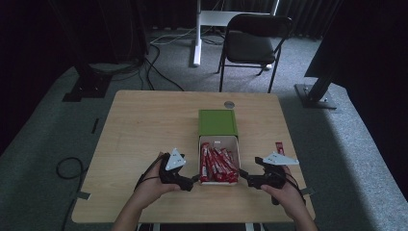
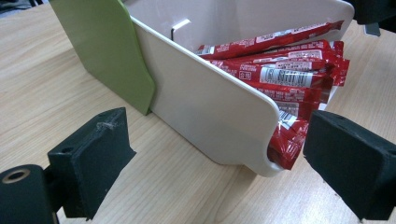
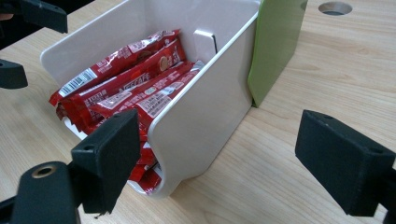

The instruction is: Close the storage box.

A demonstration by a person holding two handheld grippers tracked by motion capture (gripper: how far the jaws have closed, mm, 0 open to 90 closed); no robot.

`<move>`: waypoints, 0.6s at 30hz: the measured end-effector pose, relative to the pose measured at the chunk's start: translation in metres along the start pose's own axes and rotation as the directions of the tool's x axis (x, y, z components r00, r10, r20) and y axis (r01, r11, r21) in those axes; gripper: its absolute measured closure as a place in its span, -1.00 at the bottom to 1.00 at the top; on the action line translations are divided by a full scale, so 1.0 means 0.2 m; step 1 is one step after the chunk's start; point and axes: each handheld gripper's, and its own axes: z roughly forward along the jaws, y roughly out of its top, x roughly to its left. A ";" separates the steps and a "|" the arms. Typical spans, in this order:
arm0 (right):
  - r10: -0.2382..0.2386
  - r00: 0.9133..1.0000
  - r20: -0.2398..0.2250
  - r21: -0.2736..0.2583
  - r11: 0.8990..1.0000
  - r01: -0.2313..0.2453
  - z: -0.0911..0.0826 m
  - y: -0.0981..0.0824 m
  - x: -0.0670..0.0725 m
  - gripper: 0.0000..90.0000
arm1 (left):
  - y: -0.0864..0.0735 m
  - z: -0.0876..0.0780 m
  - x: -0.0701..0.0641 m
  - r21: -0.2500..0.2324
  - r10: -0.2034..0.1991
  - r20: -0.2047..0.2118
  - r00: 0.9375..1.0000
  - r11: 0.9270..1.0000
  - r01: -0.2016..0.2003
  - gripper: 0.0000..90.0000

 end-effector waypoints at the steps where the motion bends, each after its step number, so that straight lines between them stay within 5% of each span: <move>1: -0.001 1.000 0.002 0.004 1.000 0.001 0.01 0.00 0.00 -0.70 | 0.00 0.01 0.00 0.000 -0.003 0.001 1.000 1.000 0.003 -0.82; 18: 0.009 1.000 0.001 0.017 1.000 -0.009 0.04 -0.01 -0.02 -0.72 | 0.02 0.09 0.03 0.008 -0.023 -0.025 0.999 1.000 0.023 -0.82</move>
